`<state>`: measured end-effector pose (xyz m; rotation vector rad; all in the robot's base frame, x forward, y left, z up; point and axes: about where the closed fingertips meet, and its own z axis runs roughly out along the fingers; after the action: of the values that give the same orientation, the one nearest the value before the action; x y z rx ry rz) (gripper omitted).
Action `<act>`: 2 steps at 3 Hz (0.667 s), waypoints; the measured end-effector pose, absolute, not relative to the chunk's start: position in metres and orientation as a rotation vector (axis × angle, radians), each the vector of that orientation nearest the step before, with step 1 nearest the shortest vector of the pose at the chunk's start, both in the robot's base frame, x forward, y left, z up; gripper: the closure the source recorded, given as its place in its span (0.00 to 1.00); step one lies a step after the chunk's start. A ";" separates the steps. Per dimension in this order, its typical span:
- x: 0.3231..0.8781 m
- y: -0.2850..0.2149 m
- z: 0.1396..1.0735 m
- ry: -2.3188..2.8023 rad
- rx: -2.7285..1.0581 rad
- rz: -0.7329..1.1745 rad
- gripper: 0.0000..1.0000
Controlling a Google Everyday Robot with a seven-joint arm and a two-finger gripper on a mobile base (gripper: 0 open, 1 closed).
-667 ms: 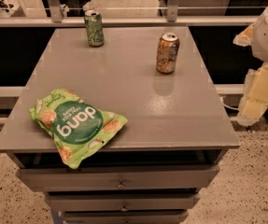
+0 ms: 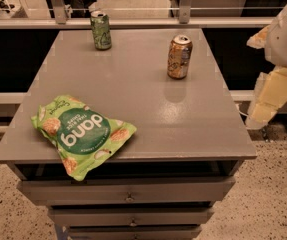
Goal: Move orange can near green rice chip bag
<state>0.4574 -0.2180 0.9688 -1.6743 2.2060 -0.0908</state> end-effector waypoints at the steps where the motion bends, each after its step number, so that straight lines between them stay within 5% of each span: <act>1: 0.508 -0.219 0.954 2.151 -1.561 -0.034 0.00; 2: 0.567 -0.218 0.939 2.084 -1.430 0.069 0.00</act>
Offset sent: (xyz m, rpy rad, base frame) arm 0.1837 -0.0016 -0.0456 0.4517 -0.1775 -0.0999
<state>0.5668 -0.2182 0.9387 -1.4304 2.0839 0.0694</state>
